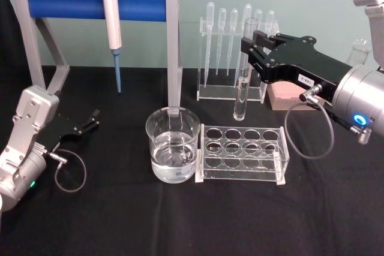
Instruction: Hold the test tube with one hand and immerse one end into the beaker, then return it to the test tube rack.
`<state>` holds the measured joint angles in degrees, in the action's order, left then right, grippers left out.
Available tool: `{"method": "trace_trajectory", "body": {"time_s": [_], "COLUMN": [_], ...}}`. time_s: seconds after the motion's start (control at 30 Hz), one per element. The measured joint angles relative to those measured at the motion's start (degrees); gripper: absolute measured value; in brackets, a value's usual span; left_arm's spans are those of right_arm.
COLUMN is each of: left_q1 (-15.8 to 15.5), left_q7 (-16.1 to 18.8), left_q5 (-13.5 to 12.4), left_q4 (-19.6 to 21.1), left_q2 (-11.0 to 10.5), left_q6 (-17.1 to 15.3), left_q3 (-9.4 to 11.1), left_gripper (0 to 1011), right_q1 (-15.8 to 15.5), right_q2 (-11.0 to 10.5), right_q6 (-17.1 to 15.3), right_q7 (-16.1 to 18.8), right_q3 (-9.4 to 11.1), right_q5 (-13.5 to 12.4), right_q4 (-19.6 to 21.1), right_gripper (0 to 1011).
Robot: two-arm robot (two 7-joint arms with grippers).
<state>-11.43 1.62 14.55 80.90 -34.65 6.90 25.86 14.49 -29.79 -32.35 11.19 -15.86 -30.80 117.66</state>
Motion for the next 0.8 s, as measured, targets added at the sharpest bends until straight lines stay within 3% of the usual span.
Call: {"method": "trace_trajectory", "body": {"time_s": [0.8], "left_q1": [0.0], "left_q7": [0.0], "left_q5": [0.0], "left_q4": [0.0], "left_q2": [0.0], "left_q6": [0.0], "left_q3": [0.0], "left_gripper": [1000], "right_q1": [0.0], "right_q2": [0.0], "right_q6": [0.0], "right_q7": [0.0], "right_q3": [0.0], "right_q5": [0.0], "right_q4": [0.0], "right_gripper": [222]}}
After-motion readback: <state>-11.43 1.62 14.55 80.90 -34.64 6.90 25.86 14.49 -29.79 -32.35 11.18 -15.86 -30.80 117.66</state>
